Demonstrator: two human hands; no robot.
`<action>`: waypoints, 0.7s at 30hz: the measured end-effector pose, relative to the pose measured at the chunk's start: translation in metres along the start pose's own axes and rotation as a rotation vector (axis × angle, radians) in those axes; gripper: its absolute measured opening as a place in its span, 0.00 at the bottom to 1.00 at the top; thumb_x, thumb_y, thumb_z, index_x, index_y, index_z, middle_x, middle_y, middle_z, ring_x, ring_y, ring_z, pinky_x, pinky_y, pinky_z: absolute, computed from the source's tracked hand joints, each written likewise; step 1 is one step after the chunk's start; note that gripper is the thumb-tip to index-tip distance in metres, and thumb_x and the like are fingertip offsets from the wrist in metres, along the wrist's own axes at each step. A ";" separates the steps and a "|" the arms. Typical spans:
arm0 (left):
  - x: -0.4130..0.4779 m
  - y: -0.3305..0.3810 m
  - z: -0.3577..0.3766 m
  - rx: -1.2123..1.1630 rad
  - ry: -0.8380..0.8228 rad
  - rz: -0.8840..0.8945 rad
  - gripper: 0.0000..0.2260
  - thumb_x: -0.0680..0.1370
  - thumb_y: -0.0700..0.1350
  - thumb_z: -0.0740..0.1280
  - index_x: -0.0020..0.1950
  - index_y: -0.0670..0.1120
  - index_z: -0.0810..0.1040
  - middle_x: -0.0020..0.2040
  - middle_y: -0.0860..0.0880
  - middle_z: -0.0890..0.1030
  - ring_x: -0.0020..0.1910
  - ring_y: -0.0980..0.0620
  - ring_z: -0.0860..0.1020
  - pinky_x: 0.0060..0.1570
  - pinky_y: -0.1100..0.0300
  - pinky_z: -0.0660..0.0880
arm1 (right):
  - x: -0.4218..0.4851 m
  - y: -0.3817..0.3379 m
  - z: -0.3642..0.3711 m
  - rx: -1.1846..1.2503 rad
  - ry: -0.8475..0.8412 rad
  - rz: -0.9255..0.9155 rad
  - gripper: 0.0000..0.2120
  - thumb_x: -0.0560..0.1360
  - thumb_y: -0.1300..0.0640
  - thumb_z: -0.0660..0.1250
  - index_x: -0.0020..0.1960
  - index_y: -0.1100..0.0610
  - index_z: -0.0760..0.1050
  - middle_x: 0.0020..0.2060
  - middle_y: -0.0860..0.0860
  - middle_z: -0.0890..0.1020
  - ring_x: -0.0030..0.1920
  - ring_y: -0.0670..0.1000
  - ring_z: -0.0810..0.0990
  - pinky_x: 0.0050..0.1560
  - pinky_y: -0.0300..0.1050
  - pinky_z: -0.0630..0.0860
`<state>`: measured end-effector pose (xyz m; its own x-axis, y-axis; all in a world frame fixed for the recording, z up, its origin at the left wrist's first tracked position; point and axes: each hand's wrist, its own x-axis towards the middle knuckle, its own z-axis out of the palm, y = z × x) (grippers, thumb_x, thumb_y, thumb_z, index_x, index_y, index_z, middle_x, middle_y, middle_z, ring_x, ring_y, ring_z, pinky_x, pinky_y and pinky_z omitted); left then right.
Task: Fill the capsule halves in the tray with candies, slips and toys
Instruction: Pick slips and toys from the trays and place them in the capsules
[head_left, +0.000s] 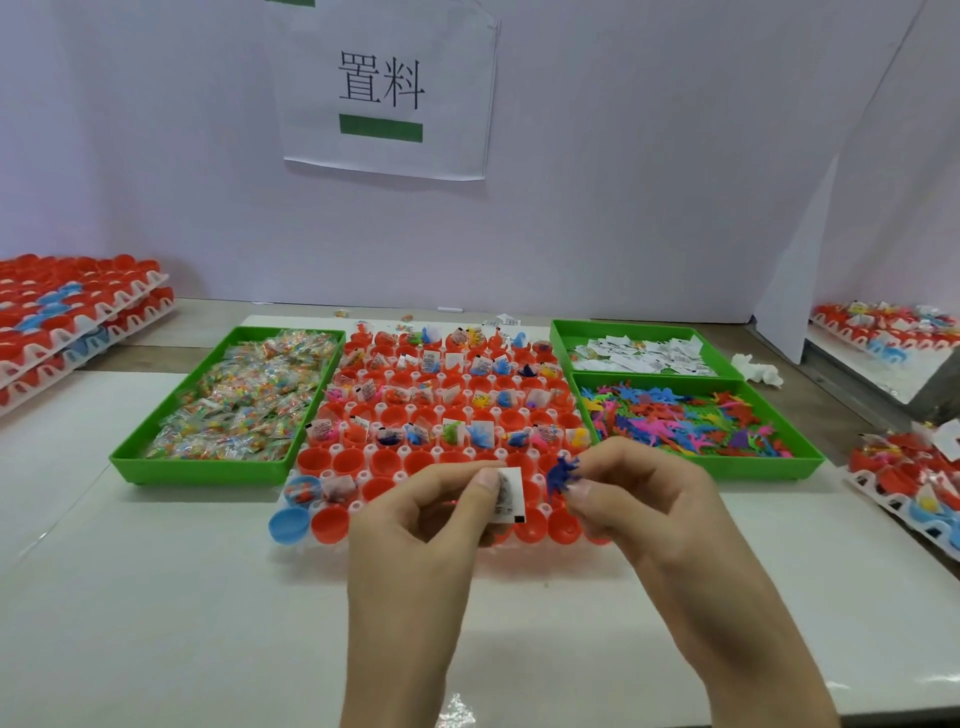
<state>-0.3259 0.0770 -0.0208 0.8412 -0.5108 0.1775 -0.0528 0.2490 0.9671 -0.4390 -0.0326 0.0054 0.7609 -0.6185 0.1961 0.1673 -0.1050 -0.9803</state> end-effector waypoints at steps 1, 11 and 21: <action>0.000 0.001 0.000 0.004 -0.006 0.003 0.13 0.74 0.42 0.73 0.39 0.61 0.87 0.37 0.52 0.87 0.37 0.55 0.85 0.37 0.65 0.80 | -0.001 0.000 0.004 -0.022 -0.005 -0.001 0.09 0.60 0.60 0.81 0.36 0.54 0.82 0.29 0.50 0.78 0.32 0.46 0.75 0.35 0.36 0.73; 0.001 0.003 -0.009 -0.003 -0.124 -0.058 0.10 0.75 0.42 0.72 0.41 0.56 0.88 0.38 0.49 0.87 0.37 0.53 0.84 0.37 0.65 0.80 | -0.001 0.001 0.021 -0.253 0.026 -0.048 0.02 0.66 0.55 0.72 0.37 0.49 0.82 0.32 0.49 0.84 0.34 0.44 0.81 0.37 0.34 0.75; 0.002 0.006 -0.018 -0.020 -0.193 -0.091 0.06 0.67 0.51 0.72 0.40 0.53 0.88 0.38 0.47 0.86 0.37 0.51 0.84 0.38 0.63 0.81 | -0.002 0.007 0.017 -0.411 0.018 -0.063 0.09 0.71 0.60 0.76 0.38 0.48 0.82 0.32 0.47 0.82 0.33 0.44 0.78 0.33 0.34 0.73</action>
<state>-0.3152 0.0921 -0.0179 0.7232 -0.6795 0.1235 0.0308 0.2104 0.9771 -0.4284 -0.0192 -0.0015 0.7452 -0.6144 0.2594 -0.0535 -0.4429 -0.8950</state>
